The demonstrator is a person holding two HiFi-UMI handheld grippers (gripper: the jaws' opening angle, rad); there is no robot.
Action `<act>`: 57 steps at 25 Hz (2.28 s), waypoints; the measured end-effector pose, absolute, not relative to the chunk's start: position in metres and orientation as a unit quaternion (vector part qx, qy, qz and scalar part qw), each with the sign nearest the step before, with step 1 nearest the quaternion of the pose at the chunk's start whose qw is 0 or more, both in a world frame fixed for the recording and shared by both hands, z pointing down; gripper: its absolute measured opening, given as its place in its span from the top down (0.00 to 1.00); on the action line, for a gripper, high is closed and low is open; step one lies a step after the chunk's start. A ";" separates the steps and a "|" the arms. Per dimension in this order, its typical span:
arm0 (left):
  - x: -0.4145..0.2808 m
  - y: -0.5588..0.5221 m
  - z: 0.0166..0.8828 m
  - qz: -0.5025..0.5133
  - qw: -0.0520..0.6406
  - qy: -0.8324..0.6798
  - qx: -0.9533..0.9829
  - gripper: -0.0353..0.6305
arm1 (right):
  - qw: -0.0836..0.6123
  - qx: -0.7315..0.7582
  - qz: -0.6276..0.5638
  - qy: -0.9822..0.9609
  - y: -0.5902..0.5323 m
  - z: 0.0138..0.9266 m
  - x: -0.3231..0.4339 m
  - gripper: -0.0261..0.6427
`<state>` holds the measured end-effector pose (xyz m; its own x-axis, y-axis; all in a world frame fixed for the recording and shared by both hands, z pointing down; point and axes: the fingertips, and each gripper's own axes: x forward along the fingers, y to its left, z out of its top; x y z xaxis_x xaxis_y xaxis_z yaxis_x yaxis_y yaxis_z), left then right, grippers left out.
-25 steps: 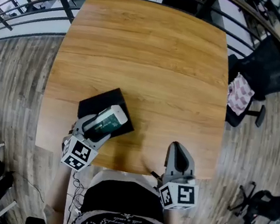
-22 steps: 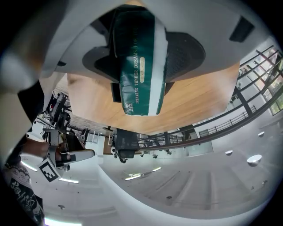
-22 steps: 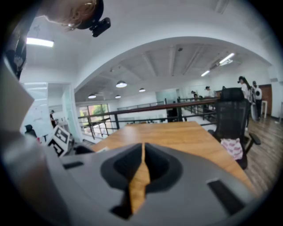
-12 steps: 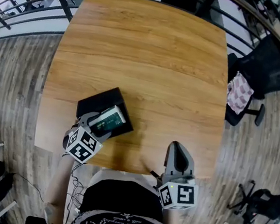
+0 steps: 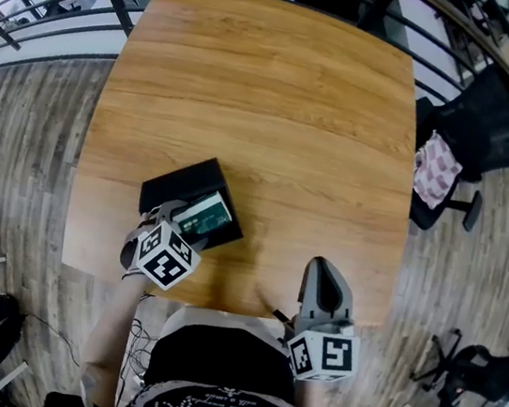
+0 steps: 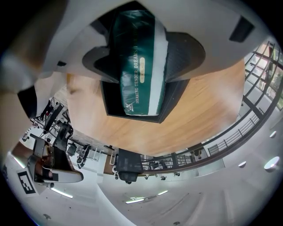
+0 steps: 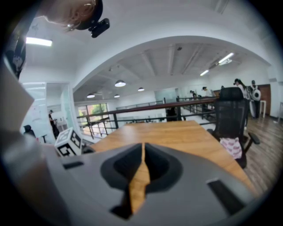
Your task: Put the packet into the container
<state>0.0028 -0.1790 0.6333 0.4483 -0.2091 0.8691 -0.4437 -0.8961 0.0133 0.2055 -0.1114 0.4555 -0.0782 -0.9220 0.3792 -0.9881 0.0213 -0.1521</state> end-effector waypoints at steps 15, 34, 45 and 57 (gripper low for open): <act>0.001 -0.173 0.634 0.488 0.124 -0.196 0.841 0.43 | 0.082 0.663 0.186 -0.720 -0.110 0.451 0.192 0.90; -0.008 -0.180 0.606 0.456 0.113 -0.240 0.850 0.41 | 0.085 0.661 0.181 -0.723 -0.102 0.447 0.187 0.90; -0.014 -0.200 0.548 0.358 0.122 -0.299 0.876 0.45 | 0.084 0.653 0.174 -0.733 -0.105 0.442 0.182 0.90; -0.029 -0.208 0.491 0.255 0.094 -0.380 0.884 0.81 | 0.081 0.643 0.163 -0.744 -0.099 0.435 0.175 0.90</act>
